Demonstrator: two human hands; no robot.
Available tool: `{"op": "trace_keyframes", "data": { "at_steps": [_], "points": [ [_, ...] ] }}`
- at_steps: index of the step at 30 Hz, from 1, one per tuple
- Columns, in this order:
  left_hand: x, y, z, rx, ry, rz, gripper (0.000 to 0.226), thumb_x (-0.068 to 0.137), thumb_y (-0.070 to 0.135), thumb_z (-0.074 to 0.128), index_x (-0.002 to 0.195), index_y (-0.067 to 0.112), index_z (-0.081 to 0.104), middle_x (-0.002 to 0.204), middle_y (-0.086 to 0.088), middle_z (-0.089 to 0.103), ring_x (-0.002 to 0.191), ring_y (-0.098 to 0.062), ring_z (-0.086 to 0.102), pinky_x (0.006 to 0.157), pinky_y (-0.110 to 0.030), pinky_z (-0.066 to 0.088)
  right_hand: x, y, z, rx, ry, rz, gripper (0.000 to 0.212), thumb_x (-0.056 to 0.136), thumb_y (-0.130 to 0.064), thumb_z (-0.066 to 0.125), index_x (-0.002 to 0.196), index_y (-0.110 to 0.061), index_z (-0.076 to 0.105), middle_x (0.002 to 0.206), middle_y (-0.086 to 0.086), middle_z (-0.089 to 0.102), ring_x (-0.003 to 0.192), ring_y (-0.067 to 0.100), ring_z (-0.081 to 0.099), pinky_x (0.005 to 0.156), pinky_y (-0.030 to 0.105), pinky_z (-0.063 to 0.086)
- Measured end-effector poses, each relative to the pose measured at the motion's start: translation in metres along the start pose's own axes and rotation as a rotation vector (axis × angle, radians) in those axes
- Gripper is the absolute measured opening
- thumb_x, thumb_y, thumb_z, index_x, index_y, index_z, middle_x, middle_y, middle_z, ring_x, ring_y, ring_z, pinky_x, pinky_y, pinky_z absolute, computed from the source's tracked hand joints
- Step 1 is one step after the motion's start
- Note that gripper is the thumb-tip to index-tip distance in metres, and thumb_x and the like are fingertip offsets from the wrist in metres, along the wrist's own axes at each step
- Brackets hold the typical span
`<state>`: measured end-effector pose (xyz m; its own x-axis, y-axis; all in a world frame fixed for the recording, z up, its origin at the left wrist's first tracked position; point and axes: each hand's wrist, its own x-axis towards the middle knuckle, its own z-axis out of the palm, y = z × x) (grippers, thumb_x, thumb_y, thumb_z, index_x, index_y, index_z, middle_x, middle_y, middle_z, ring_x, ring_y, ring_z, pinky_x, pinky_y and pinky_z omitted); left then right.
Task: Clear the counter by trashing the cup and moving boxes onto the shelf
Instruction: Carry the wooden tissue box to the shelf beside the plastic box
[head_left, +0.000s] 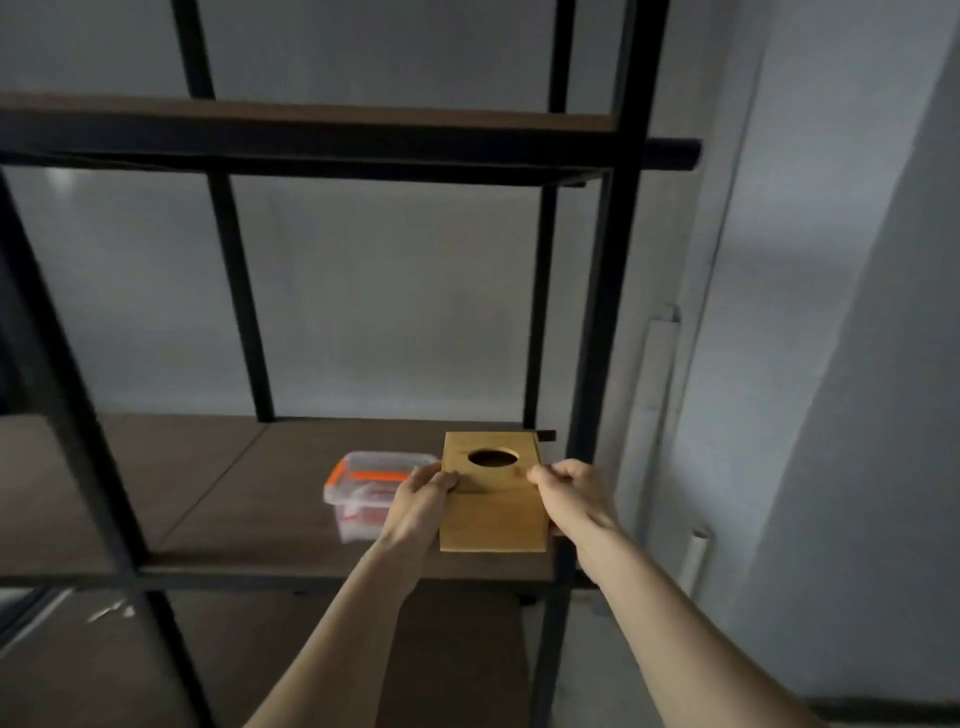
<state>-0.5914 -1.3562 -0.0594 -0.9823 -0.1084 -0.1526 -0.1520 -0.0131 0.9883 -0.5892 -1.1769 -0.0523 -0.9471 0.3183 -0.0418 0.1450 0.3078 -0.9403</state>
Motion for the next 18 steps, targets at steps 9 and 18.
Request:
{"op": "trace_keyframes", "data": {
  "at_steps": [9,18],
  "points": [
    [0.072,-0.025,-0.027,0.006,0.006,-0.036,0.038,0.095,0.036,0.057,0.132,0.025,0.058,0.122,-0.008,0.059,0.105,-0.024,0.058,0.072,-0.034,0.050,0.053,0.008,0.059,-0.069,0.002,-0.018,0.023,0.093,-0.042,0.064,0.105,-0.023,0.061,0.091,-0.007,0.062,0.085,0.013,0.061,0.074,0.034,0.056],
    [0.192,-0.035,0.022,0.055,-0.046,-0.079,0.025,0.099,0.026,0.052,0.124,0.025,0.056,0.108,-0.003,0.064,0.096,-0.018,0.061,0.068,-0.027,0.047,0.178,0.035,0.077,-0.082,-0.025,0.073,0.025,0.093,-0.041,0.063,0.106,-0.020,0.059,0.094,-0.003,0.061,0.090,0.019,0.062,0.085,0.045,0.059]
  ]
}}
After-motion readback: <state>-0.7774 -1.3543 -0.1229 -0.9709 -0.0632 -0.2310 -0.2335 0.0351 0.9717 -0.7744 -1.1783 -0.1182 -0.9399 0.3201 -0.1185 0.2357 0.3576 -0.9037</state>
